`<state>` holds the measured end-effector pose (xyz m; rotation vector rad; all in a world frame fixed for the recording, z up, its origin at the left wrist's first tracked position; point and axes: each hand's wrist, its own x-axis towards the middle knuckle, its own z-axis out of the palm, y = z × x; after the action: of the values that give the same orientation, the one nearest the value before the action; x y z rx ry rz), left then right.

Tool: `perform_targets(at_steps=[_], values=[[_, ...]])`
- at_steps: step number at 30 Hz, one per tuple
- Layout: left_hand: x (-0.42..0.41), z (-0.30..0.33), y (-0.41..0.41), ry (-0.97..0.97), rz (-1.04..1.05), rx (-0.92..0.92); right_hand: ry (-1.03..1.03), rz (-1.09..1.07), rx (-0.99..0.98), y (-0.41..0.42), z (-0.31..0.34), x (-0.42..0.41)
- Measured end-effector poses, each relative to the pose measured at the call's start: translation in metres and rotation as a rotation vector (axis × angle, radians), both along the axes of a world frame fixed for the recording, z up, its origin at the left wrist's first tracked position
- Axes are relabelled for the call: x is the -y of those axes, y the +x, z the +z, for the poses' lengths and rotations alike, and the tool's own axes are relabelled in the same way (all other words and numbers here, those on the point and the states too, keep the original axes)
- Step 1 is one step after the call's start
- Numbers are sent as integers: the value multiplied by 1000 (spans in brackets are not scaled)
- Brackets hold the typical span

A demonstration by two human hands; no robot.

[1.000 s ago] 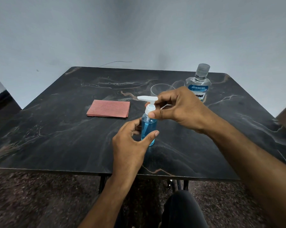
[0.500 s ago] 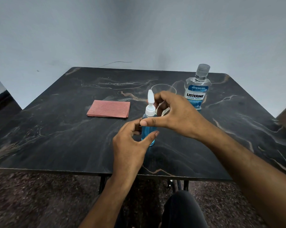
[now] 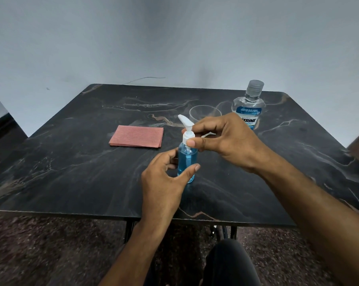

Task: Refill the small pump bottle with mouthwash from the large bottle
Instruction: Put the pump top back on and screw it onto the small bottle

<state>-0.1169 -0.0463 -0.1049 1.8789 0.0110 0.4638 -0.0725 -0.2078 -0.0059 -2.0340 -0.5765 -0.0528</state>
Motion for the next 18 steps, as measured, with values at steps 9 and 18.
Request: perform_targets(at_steps=[9, 18], values=[[1, 1, 0, -4, -7, -12, -8, -178, 108, -4, -8, -13], [0, 3, 0, -13, -7, -9, 92, -37, -70, -2, -9, -2]])
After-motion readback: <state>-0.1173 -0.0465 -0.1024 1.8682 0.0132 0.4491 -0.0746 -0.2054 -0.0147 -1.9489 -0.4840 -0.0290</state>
